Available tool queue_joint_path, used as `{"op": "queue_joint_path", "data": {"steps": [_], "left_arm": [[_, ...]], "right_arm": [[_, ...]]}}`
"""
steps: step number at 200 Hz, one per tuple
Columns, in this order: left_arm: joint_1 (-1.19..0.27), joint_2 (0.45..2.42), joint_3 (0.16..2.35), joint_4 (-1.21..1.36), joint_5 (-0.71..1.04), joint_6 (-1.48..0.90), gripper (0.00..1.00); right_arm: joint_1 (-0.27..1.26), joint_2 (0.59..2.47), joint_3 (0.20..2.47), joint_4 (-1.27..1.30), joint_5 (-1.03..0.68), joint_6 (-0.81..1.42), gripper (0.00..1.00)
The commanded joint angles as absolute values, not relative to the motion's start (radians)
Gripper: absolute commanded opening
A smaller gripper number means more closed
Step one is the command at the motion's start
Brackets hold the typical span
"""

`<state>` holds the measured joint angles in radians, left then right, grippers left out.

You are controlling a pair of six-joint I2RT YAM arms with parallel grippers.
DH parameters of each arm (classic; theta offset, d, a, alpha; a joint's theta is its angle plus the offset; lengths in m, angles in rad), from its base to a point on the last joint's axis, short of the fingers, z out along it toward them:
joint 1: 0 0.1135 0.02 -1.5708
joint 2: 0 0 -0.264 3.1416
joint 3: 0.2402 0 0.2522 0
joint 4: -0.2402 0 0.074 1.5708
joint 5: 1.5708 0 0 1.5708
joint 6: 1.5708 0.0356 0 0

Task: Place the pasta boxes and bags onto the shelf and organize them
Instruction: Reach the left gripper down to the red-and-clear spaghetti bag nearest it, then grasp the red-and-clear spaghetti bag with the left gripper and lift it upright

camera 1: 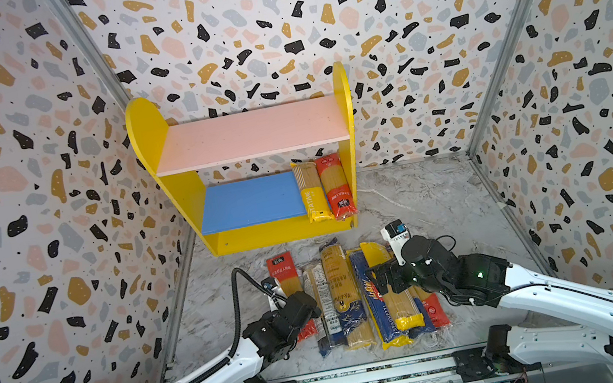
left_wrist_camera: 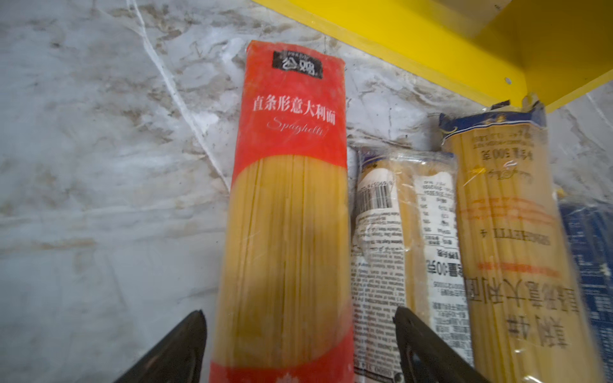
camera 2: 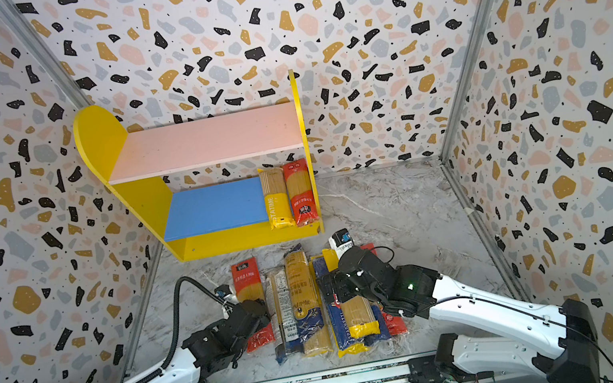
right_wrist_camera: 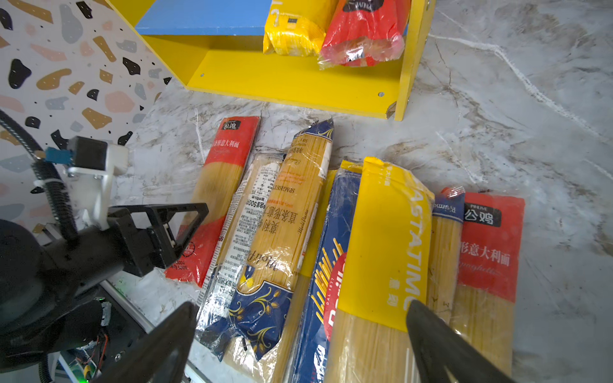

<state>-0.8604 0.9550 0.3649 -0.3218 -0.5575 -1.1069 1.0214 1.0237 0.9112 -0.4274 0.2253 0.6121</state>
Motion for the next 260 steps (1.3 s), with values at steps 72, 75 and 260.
{"op": "queue_joint_path", "data": {"steps": [72, 75, 260], "left_arm": [[-0.963, 1.147, 0.3, -0.256, -0.6, -1.276, 0.89], [-0.964, 1.151, 0.302, -0.254, -0.6, -1.278, 0.89], [-0.987, 1.281, 0.278, -0.17, -0.59, -1.223, 0.12]], "right_arm": [[1.017, 0.984, 0.891, -0.421, 0.234, 0.586, 0.99], [1.015, 0.981, 0.888, -0.423, 0.234, 0.586, 0.99], [0.95, 0.954, 0.879, -0.442, 0.207, 0.572, 0.99]]}}
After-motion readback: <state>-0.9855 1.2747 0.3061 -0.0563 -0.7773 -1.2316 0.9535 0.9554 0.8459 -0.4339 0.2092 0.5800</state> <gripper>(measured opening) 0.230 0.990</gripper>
